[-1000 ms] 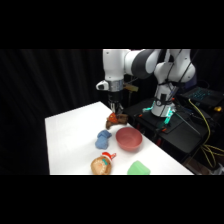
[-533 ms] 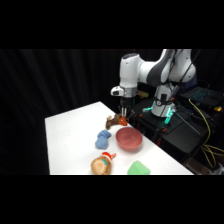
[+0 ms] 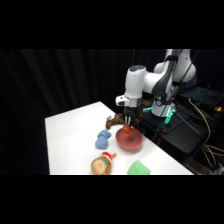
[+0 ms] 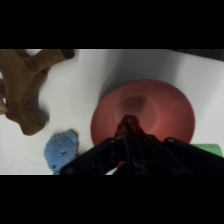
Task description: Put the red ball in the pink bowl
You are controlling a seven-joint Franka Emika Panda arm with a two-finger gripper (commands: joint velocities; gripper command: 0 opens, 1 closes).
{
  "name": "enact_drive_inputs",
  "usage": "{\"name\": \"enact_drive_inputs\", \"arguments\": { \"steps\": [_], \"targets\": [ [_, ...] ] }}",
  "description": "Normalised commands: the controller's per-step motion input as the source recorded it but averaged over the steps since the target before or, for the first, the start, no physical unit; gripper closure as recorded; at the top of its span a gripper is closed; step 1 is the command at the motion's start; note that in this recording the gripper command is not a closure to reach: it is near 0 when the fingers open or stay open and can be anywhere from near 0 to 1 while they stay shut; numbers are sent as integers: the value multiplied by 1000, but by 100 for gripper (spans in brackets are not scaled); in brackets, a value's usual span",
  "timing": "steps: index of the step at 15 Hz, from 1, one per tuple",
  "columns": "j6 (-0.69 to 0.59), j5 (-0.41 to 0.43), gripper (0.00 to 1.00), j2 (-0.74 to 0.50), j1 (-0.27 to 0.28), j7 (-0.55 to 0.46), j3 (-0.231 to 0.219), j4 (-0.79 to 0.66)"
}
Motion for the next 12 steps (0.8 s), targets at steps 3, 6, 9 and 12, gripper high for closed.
{"name": "enact_drive_inputs", "arguments": {
  "steps": [3, 6, 9, 12],
  "targets": [
    [406, -110, 0, 340, 16, -94, -16, 2],
    [251, -140, 0, 161, 67, -59, -56, 1],
    [27, -162, 0, 16, 133, 32, -124, 0],
    [-266, -79, 0, -214, 102, 44, -79, 1]
  ]
}}
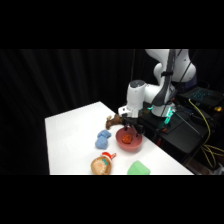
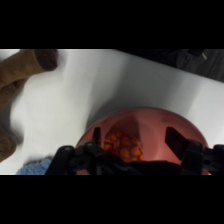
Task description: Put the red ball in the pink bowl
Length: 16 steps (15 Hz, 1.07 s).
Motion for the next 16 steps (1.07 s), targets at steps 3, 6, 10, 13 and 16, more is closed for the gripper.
{"name": "enact_drive_inputs", "arguments": {
  "steps": [3, 6, 10, 13, 16],
  "targets": [
    [-475, 100, 0, -460, 21, -33, 57, 2],
    [-548, 190, 0, -801, 16, -76, 97, -196],
    [-636, 168, 0, -831, 47, -73, 60, -93],
    [-612, 114, 0, -816, 56, -21, 33, -28],
    [-467, -21, 0, -550, 0, 131, 70, 122]
  ]
}}
